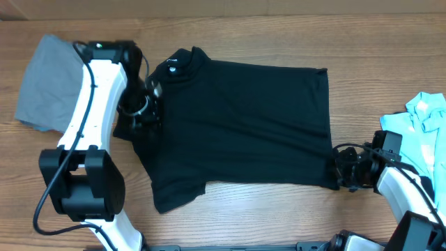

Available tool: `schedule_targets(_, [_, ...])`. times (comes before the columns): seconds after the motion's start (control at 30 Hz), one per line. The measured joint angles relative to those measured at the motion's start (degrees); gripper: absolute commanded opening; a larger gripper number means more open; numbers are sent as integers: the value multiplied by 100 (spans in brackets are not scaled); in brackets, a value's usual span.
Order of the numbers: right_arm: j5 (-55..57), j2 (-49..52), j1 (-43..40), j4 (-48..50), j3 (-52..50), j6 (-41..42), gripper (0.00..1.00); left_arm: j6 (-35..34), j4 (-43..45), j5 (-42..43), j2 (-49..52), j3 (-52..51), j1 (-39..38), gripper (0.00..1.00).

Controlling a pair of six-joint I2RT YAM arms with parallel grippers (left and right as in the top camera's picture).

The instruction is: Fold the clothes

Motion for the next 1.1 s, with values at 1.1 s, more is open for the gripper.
schedule_targets(1.1, [-317, -1025, -2, -1626, 1180, -953, 34, -2643, 3145, 308, -887, -4843, 1394, 4])
